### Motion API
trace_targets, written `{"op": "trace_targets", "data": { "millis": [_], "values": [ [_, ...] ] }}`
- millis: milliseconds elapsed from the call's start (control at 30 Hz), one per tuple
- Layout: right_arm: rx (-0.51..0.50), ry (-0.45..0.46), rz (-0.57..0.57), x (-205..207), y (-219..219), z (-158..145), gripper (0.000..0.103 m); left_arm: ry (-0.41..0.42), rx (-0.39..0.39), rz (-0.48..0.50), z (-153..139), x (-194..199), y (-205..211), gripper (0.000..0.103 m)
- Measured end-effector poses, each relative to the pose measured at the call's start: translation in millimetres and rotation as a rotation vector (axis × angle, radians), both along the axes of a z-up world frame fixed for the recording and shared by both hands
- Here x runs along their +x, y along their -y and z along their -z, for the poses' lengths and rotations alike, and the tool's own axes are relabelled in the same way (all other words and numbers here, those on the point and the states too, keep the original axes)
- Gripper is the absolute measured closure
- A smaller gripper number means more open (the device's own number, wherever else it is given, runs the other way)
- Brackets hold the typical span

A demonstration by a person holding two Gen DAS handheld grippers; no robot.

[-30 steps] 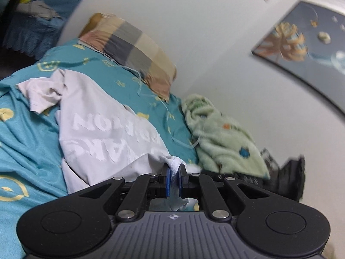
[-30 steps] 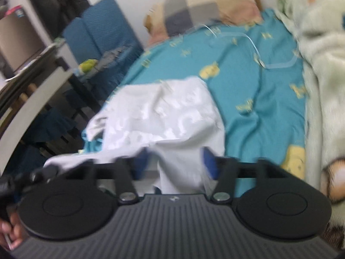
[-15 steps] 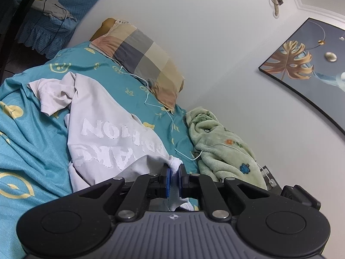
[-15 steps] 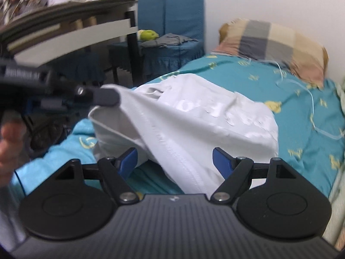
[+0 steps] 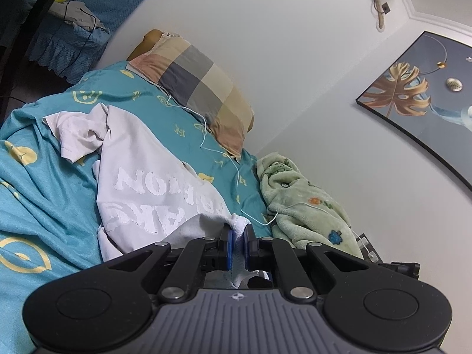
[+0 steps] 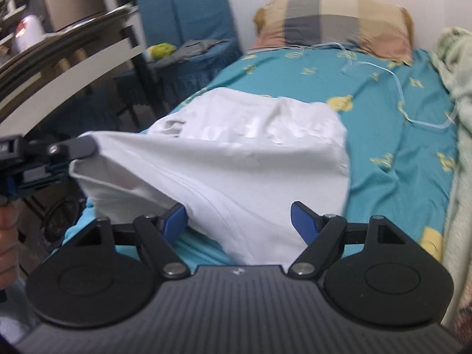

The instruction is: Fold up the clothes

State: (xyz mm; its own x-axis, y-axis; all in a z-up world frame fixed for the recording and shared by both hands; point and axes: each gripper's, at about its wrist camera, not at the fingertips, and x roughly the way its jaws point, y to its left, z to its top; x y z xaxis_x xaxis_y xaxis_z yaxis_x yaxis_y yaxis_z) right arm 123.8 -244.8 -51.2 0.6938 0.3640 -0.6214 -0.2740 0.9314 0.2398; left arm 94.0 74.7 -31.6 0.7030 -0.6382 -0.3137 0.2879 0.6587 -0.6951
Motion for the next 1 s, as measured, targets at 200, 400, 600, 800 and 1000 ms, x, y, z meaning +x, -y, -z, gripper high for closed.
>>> {"op": "trace_targets", "data": {
  "millis": [200, 400, 600, 800, 1000],
  "values": [
    [-0.115, -0.095, 0.114, 15.3, 1.9, 29.7, 0.025, 0.016, 0.013, -0.011, -2.4, -2.3, 0.7, 0.095],
    [-0.071, -0.019, 0.286, 10.7, 21.4, 25.9, 0.037, 0.014, 0.061, -0.017, -0.4, -2.5, 4.8, 0.095],
    [0.101, 0.151, 0.384, -7.8, 49.6, -5.0, 0.046, 0.036, 0.137, 0.017, 0.3, -7.0, 18.6, 0.095],
    [0.244, 0.068, 0.375, -0.3, 66.4, -0.3, 0.045, 0.043, 0.152, 0.028, 1.2, -7.7, 22.3, 0.095],
    [0.309, 0.051, 0.312, -0.2, 59.5, 0.2, 0.070, 0.017, 0.174, 0.018, 6.3, -2.8, 21.1, 0.094]
  ]
}}
